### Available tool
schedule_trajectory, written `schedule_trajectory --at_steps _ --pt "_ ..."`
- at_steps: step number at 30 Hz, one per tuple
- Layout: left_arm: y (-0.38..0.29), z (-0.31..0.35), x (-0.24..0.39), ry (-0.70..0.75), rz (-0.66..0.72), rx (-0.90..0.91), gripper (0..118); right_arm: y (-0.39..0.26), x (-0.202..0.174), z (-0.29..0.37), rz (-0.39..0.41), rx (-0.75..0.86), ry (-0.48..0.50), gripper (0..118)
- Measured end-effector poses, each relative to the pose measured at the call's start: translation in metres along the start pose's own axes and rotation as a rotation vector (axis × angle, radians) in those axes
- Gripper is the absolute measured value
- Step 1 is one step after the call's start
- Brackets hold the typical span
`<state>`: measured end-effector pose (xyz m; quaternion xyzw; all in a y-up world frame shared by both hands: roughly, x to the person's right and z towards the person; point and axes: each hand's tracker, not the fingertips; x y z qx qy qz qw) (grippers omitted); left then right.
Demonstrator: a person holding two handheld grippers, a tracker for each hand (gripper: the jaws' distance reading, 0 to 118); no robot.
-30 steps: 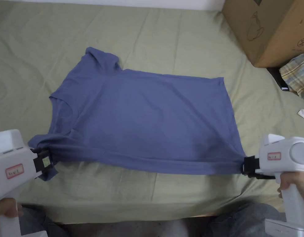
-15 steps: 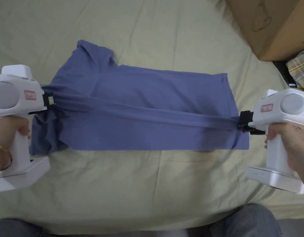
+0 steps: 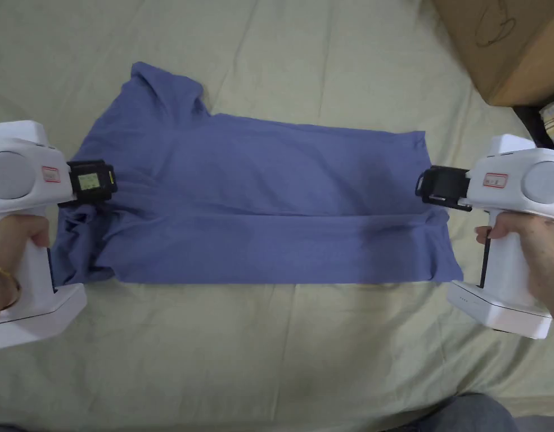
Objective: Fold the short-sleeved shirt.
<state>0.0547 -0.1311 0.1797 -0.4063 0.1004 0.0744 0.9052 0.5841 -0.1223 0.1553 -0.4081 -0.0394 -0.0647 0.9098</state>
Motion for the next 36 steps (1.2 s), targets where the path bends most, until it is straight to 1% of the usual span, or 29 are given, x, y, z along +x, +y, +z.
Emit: schedule_trajectory --at_steps 3,6,8,10,11,13,14,15,16,17,18,19,20,21,25,33,34,36 --pt "-0.004 0.048 -0.001 -0.020 -0.003 0.160 112 -0.001 -0.005 0.051 0.030 0.188 0.021 103" --pt "-0.019 0.099 0.004 0.010 -0.035 0.364 112 -0.018 -0.017 0.108 0.104 0.413 0.026 103" --pt "-0.039 0.131 0.010 0.033 -0.091 0.524 112 -0.038 -0.029 0.140 0.156 0.508 -0.002 104" --pt "-0.059 0.155 0.015 0.072 -0.146 0.637 111 -0.056 -0.035 0.163 0.195 0.566 0.010 105" --pt "-0.068 0.166 0.017 0.077 -0.174 0.664 111 -0.067 -0.038 0.173 0.184 0.592 0.014 105" --pt "-0.083 0.179 0.019 0.063 -0.187 0.667 104 -0.083 -0.040 0.187 0.159 0.596 0.036 103" --pt "-0.090 0.186 0.019 0.048 -0.180 0.668 96 -0.091 -0.040 0.193 0.143 0.602 0.061 102" --pt "-0.095 0.190 0.016 0.013 -0.164 0.677 77 -0.098 -0.040 0.198 0.141 0.599 0.067 93" --pt "-0.099 0.192 0.013 -0.008 -0.146 0.682 60 -0.104 -0.041 0.203 0.141 0.602 0.072 78" --pt "-0.103 0.195 0.011 -0.007 -0.131 0.674 42 -0.110 -0.042 0.208 0.139 0.604 0.072 57" --pt "-0.105 0.197 0.010 -0.008 -0.131 0.668 25 -0.114 -0.043 0.211 0.134 0.607 0.071 25" --pt "-0.109 0.199 0.009 -0.011 -0.137 0.665 16 -0.119 -0.043 0.214 0.131 0.607 0.073 7" --pt "-0.113 0.200 0.008 -0.013 -0.141 0.665 5 -0.123 -0.044 0.217 0.128 0.609 0.073 3" --pt "-0.115 0.202 0.006 -0.018 -0.144 0.663 0 -0.127 -0.044 0.219 0.123 0.615 0.072 0" --pt "-0.122 0.208 0.003 -0.046 -0.145 0.650 0 -0.133 -0.037 0.219 0.095 0.608 0.100 0" --pt "-0.121 0.206 -0.001 -0.071 -0.123 0.613 0 -0.132 -0.033 0.213 0.100 0.602 0.115 0" --pt "-0.117 0.204 -0.002 -0.072 -0.119 0.600 0 -0.132 -0.040 0.215 0.100 0.600 0.115 0" --pt "-0.104 0.196 -0.007 -0.093 -0.092 0.498 0 -0.130 -0.039 0.211 0.103 0.595 0.112 0"
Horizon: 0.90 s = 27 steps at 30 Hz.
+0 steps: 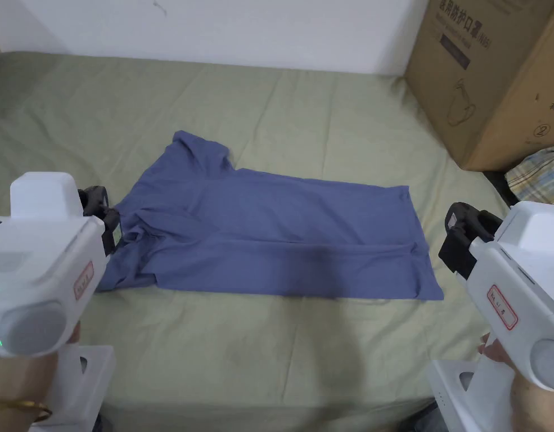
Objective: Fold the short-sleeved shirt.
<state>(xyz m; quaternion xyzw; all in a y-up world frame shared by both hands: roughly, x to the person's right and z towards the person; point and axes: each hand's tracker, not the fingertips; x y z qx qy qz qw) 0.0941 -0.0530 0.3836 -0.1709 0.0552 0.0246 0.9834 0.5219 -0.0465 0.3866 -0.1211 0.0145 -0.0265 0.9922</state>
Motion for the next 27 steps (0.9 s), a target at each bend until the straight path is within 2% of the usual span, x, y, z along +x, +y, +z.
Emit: schedule_trajectory --at_steps 1,2,4,6,7,8,9,13,16,17,19,20,22,23,26,27 --pt "0.003 -0.007 -0.005 -0.009 0.042 -0.041 0 0.000 0.000 -0.002 0.002 -0.005 -0.004 0" --pt "0.006 -0.017 -0.011 -0.030 0.075 -0.095 5 0.000 0.001 -0.003 0.004 -0.010 -0.008 0" --pt "0.012 -0.034 -0.019 -0.017 0.090 -0.197 38 -0.001 0.004 -0.006 0.001 -0.016 -0.007 0" --pt "0.014 -0.058 -0.028 -0.016 0.063 -0.302 89 -0.001 -0.001 -0.008 0.003 -0.023 -0.010 0" --pt "0.013 -0.072 -0.031 -0.018 0.063 -0.369 107 -0.001 -0.001 -0.010 0.006 -0.029 -0.011 0" --pt "0.011 -0.084 -0.034 -0.009 0.074 -0.443 118 -0.002 -0.001 -0.013 0.009 -0.036 -0.013 0" --pt "0.009 -0.094 -0.037 -0.009 0.082 -0.473 118 -0.003 -0.001 -0.015 0.012 -0.041 -0.016 0" --pt "-0.012 -0.144 -0.048 -0.006 0.079 -0.661 118 -0.006 -0.006 -0.024 0.018 -0.074 -0.021 0" --pt "-0.040 -0.178 -0.050 0.074 0.008 -0.764 118 -0.010 -0.008 -0.031 0.031 -0.104 -0.028 0" --pt "-0.048 -0.186 -0.050 0.057 -0.006 -0.789 118 -0.012 -0.008 -0.033 0.037 -0.117 -0.034 0" --pt "-0.061 -0.200 -0.049 0.044 -0.001 -0.835 109 -0.013 -0.007 -0.039 0.036 -0.134 -0.043 0" --pt "-0.066 -0.204 -0.049 0.046 0.003 -0.835 100 -0.014 -0.007 -0.041 0.037 -0.142 -0.047 0" --pt "-0.073 -0.210 -0.049 0.056 0.015 -0.833 60 -0.015 -0.006 -0.045 0.044 -0.152 -0.053 0" --pt "-0.076 -0.210 -0.049 0.077 0.030 -0.822 34 -0.015 -0.006 -0.047 0.048 -0.157 -0.054 0" --pt "-0.083 -0.205 -0.049 0.001 0.087 -0.788 9 -0.015 -0.007 -0.052 0.070 -0.169 -0.054 0" --pt "-0.085 -0.203 -0.047 0.015 0.079 -0.797 6 -0.015 -0.007 -0.055 0.072 -0.175 -0.052 0"
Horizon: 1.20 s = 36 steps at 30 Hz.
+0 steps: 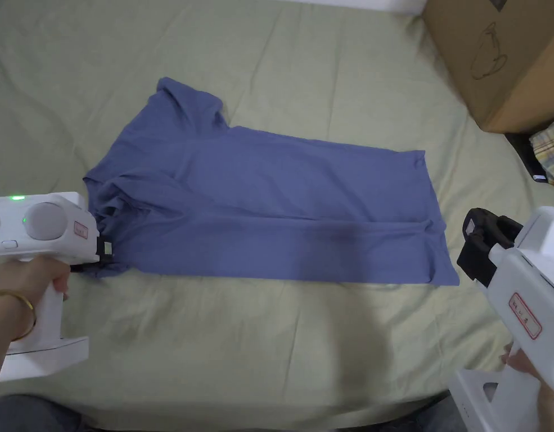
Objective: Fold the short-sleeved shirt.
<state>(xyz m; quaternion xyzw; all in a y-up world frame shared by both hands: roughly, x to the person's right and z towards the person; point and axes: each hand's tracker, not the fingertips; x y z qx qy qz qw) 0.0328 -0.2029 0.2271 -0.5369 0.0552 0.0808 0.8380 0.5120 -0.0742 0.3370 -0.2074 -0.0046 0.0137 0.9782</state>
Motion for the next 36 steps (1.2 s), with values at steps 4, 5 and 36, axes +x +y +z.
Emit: schedule_trajectory --at_steps 4,5,36 --pt "-0.001 0.011 -0.002 0.011 -0.010 0.028 2 0.005 0.004 -0.014 -0.004 -0.037 0.009 0" --pt "0.001 0.017 -0.002 0.003 -0.007 0.067 2 0.008 0.005 -0.021 0.013 -0.062 0.007 0" --pt "0.009 0.056 -0.009 -0.021 0.060 0.135 2 -0.022 0.090 -0.182 -0.163 -0.738 -0.013 4"
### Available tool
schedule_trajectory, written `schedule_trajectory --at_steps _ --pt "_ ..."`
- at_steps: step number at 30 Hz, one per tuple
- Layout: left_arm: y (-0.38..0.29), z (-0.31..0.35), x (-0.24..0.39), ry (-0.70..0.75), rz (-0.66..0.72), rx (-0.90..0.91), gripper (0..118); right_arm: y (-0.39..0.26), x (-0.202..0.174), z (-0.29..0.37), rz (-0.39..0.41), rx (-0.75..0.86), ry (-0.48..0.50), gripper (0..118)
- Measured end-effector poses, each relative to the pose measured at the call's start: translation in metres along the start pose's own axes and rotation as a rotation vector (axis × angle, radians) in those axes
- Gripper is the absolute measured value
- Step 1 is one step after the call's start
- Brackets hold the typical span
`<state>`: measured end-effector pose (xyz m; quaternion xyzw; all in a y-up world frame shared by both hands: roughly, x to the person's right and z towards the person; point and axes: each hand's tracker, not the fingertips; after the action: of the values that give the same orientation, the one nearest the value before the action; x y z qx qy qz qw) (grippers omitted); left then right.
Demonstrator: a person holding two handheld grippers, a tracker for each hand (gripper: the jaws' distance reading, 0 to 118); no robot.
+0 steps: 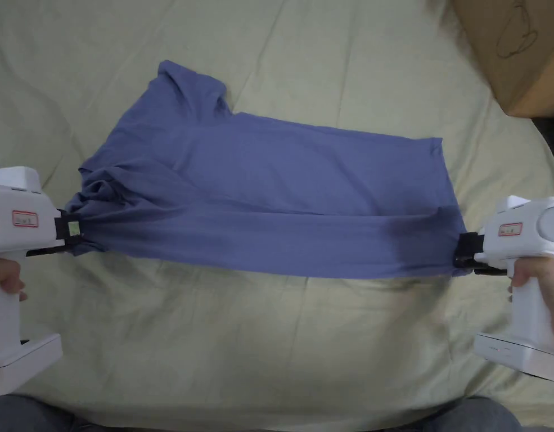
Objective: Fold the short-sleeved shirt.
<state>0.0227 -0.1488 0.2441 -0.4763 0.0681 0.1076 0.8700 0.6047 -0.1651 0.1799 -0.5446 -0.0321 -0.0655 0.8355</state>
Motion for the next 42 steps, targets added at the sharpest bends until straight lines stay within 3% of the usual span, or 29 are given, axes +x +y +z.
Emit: schedule_trajectory --at_steps 7,12,16,17,18,19,20,21,22,24,27,32,35,38,41,42 --pt "-0.006 0.050 -0.021 -0.016 0.035 0.061 2 -0.015 0.006 0.071 0.036 0.076 0.094 4" --pt "-0.050 0.074 -0.034 -0.063 0.017 0.039 2 -0.062 0.015 0.083 0.065 0.071 0.069 4" --pt "-0.097 0.061 -0.031 -0.038 -0.012 -0.041 6 -0.102 0.021 0.062 0.044 0.011 0.040 4" --pt "-0.106 0.055 -0.031 -0.031 -0.004 -0.054 16 -0.109 0.022 0.057 0.044 0.002 0.044 6" --pt "-0.111 0.051 -0.031 -0.025 0.007 -0.067 31 -0.114 0.020 0.055 0.043 0.001 0.044 20" --pt "-0.115 0.050 -0.031 -0.011 0.023 -0.070 62 -0.117 0.019 0.055 0.037 0.011 0.029 43" --pt "-0.116 0.050 -0.032 0.002 0.036 -0.068 84 -0.118 0.018 0.057 0.051 0.027 0.004 72" --pt "-0.115 0.052 -0.034 0.008 0.042 -0.057 84 -0.117 0.017 0.062 0.073 0.049 -0.018 72" --pt "-0.112 0.055 -0.035 0.004 0.051 -0.033 93 -0.114 0.016 0.069 0.081 0.074 -0.031 80" --pt "-0.102 0.068 -0.036 -0.007 0.083 0.049 118 -0.107 0.012 0.091 0.092 0.175 -0.036 108" --pt "-0.079 0.094 -0.028 -0.026 0.094 0.185 118 -0.096 0.002 0.130 0.089 0.370 -0.029 108" --pt "-0.063 0.135 0.009 0.081 -0.051 0.530 118 -0.102 -0.036 0.190 0.114 0.733 -0.032 109" --pt "-0.066 0.152 0.034 0.165 -0.139 0.736 114 -0.111 -0.056 0.211 0.133 0.872 0.008 109" --pt "-0.066 0.163 0.047 0.125 -0.129 0.821 99 -0.120 -0.072 0.222 0.150 0.960 0.027 109" --pt "-0.067 0.169 0.055 0.088 -0.102 0.859 65 -0.126 -0.079 0.222 0.123 0.975 0.071 102" --pt "-0.068 0.169 0.058 0.090 -0.110 0.870 43 -0.127 -0.080 0.221 0.122 0.970 0.087 85"
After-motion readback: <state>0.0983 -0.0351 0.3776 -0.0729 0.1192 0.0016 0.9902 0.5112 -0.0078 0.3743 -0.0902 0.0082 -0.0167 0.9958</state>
